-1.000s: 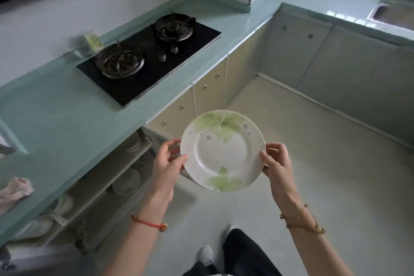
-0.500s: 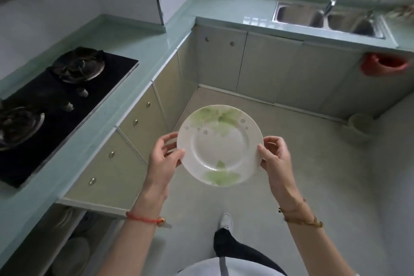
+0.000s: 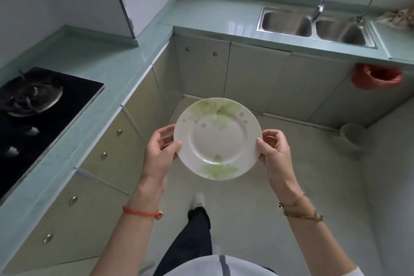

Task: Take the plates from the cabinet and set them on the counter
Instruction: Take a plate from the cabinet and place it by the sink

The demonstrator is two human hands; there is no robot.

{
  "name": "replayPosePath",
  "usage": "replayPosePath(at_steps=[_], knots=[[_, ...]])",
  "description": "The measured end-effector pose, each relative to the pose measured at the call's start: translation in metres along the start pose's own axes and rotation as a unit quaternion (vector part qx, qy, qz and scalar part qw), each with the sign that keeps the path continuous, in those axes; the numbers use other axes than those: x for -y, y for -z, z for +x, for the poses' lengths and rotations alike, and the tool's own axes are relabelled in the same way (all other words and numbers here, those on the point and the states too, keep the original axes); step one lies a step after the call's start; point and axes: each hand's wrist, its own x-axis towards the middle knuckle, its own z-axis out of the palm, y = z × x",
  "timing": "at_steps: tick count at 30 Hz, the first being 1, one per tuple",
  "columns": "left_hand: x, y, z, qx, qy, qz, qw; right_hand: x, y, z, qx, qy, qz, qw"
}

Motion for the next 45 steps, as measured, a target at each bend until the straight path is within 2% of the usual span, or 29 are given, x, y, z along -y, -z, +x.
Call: replayPosePath(at_steps=[6, 18, 25, 36, 45], knots=[[-0.018, -0.022, 0.091, -0.001, 0.0, 0.001, 1.0, 0.01, -0.036, 0.086, -0.01, 0.004, -0.01, 1.0], [-0.106, -0.05, 0.308, 0.036, -0.016, 0.002, 0.999, 0.058, -0.151, 0.275, -0.038, 0.016, -0.033, 0.999], [-0.131, -0.065, 0.393, 0.034, -0.025, -0.002, 0.999, 0.075, -0.191, 0.35, -0.048, 0.024, -0.042, 0.998], [-0.159, -0.104, 0.526, 0.004, -0.014, -0.01, 1.0, 0.092, -0.243, 0.493, -0.027, 0.0, -0.02, 0.999], [-0.2, -0.154, 0.666, -0.034, -0.019, -0.013, 0.999, 0.122, -0.292, 0.659, 0.015, -0.005, -0.038, 0.999]])
